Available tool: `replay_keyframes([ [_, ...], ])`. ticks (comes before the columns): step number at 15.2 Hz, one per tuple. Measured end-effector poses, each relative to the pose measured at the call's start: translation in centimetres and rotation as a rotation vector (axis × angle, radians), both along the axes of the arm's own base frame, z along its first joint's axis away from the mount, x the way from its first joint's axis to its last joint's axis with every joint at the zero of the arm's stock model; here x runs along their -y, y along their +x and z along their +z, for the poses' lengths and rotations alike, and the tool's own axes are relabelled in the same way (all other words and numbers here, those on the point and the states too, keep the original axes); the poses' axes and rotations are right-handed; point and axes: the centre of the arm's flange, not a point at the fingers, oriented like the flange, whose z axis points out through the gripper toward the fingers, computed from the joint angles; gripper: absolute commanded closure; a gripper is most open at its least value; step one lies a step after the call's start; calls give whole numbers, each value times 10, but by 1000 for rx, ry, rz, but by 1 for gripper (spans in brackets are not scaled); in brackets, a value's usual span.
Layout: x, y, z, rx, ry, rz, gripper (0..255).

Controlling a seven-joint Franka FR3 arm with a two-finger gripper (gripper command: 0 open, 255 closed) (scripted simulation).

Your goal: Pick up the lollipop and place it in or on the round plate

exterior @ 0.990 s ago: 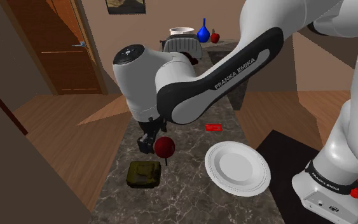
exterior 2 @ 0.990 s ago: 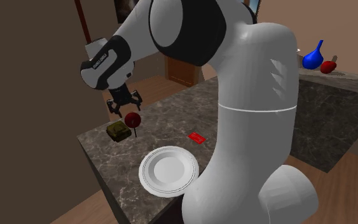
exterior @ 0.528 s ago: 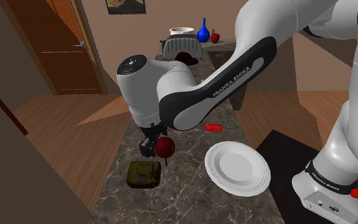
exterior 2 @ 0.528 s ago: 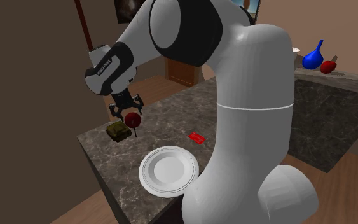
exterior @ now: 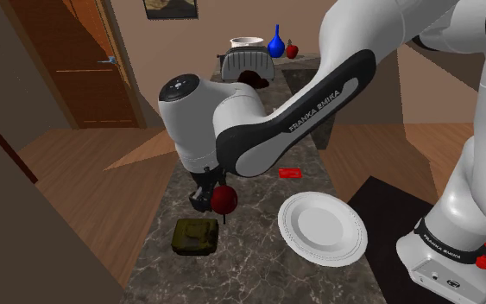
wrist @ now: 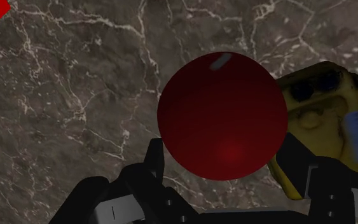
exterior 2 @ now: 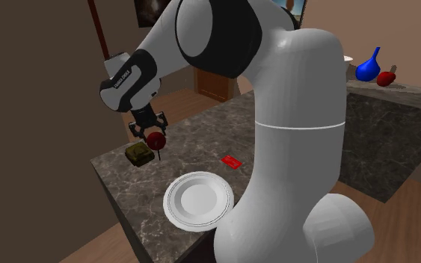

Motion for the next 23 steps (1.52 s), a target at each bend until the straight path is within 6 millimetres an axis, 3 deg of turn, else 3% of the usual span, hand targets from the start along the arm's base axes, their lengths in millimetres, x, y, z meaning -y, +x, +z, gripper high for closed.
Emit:
replay_keyframes([
  [8,0,0,6,-1,-1,0,255],
  [23,0,0,84,-2,-1,0,255],
])
